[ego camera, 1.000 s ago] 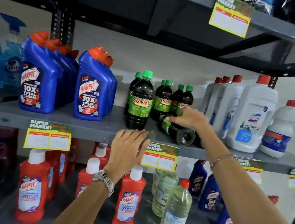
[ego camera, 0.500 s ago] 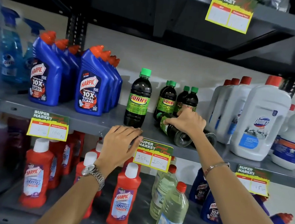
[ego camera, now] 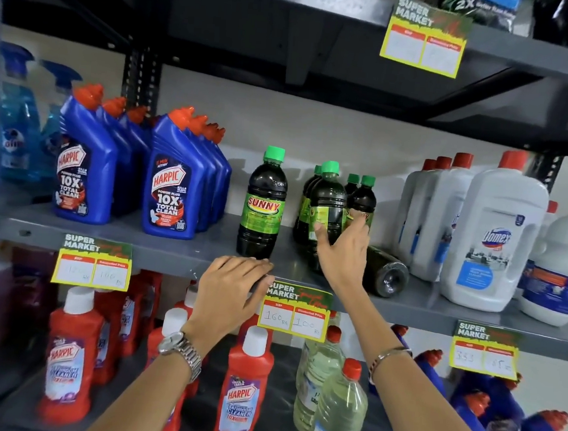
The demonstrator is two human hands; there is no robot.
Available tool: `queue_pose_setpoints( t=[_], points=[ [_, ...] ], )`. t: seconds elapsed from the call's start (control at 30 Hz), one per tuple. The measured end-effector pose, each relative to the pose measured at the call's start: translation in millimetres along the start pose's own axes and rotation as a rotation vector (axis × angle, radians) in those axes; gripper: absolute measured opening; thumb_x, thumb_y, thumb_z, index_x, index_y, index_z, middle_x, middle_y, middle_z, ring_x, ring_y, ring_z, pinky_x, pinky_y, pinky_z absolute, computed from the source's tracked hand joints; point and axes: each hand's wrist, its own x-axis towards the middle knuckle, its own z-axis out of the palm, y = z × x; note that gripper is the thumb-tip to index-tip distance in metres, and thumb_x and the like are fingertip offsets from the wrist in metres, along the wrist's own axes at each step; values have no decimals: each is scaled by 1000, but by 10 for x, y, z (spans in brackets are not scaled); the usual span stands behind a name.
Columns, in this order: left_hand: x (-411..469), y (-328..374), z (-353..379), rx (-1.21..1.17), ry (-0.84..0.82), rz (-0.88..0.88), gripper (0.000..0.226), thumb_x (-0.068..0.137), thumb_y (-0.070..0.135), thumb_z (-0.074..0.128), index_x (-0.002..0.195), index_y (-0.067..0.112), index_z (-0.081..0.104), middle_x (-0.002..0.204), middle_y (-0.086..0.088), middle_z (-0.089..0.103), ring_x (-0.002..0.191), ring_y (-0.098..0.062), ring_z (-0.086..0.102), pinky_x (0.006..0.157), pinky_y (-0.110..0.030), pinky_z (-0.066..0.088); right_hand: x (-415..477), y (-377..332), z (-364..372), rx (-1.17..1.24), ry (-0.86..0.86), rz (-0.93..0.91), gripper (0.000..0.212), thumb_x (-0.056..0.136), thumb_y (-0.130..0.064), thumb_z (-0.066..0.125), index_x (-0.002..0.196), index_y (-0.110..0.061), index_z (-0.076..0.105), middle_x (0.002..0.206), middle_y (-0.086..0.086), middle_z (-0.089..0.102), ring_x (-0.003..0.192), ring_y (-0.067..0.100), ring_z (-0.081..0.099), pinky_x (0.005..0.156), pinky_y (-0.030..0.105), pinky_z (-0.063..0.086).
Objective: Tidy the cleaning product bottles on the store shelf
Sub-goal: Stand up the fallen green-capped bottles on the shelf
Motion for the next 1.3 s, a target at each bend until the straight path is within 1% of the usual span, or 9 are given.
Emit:
queue_pose_setpoints(
  t=[0.23, 0.4, 0.5, 0.63, 0.73, 0.87, 1.07, 1.23, 1.3],
  points=[
    [-4, 14, 9, -14, 8, -6, 34, 92, 35, 44, 100, 17, 71, 99, 4, 73, 92, -12, 66, 81, -28, 43, -17, -84, -42, -127, -91, 68, 69, 82, -39, 62, 131, -5, 27, 129, 19, 40, 115, 37, 45, 86, 41, 41],
    [-6, 22, -29, -20, -27, -30, 36, 92, 36, 42, 103, 17, 71, 100, 4, 73, 92, -13, 66, 82, -30, 45, 285, -309, -240, -70, 136, -32, 59, 78, -34, 60, 125, -11, 34, 121, 12, 46, 102, 31, 53, 73, 33, 37],
    [3, 40, -68, -34, -66, -40, 38, 92, 37, 40, 104, 18, 70, 102, 4, 72, 95, -13, 66, 85, -31, 46, 677, -386, -378, 161, -169, 96, 61, 79, -23, 58, 133, -12, 32, 129, 10, 47, 104, 20, 50, 84, 31, 39],
    [4, 41, -98, -45, -79, -42, 38, 91, 37, 40, 104, 18, 70, 103, 4, 72, 96, -13, 66, 85, -32, 47, 854, -361, -435, 289, -445, 200, 47, 79, -7, 58, 124, -10, 46, 96, 2, 60, 81, 12, 54, 65, 16, 44],
    [3, 44, -95, -43, -69, -44, 37, 91, 36, 41, 104, 17, 70, 103, 3, 72, 96, -13, 66, 84, -32, 48, 865, -276, -424, 186, -402, 153, 62, 73, -25, 72, 126, -11, 45, 106, 5, 59, 100, 23, 57, 85, 30, 47],
    [-3, 41, -79, -47, -62, -47, 37, 91, 37, 41, 104, 17, 70, 102, 3, 73, 95, -12, 66, 85, -32, 48, 853, -232, -413, -60, -322, 33, 86, 64, -54, 73, 129, -10, 40, 122, 8, 54, 110, 24, 53, 90, 35, 44],
    [-5, 30, -64, -29, -50, -39, 38, 91, 37, 40, 104, 18, 70, 101, 4, 73, 95, -12, 66, 85, -31, 47, 858, -261, -379, 286, -375, 200, 55, 79, -19, 61, 129, -7, 43, 107, 7, 59, 95, 18, 53, 79, 28, 43],
    [-11, 21, -38, -30, -38, -35, 37, 91, 37, 41, 104, 18, 70, 102, 4, 72, 96, -11, 65, 86, -30, 46, 858, -220, -399, 88, -326, 119, 82, 67, -44, 75, 131, -9, 38, 119, 7, 52, 107, 23, 53, 95, 39, 45],
    [-14, 16, -25, -32, -28, -31, 36, 91, 37, 42, 104, 18, 70, 103, 4, 72, 96, -12, 66, 86, -31, 46, 846, -216, -403, 197, -335, 138, 69, 76, -37, 68, 132, -10, 37, 126, 9, 51, 111, 24, 51, 98, 40, 42]
  ],
)
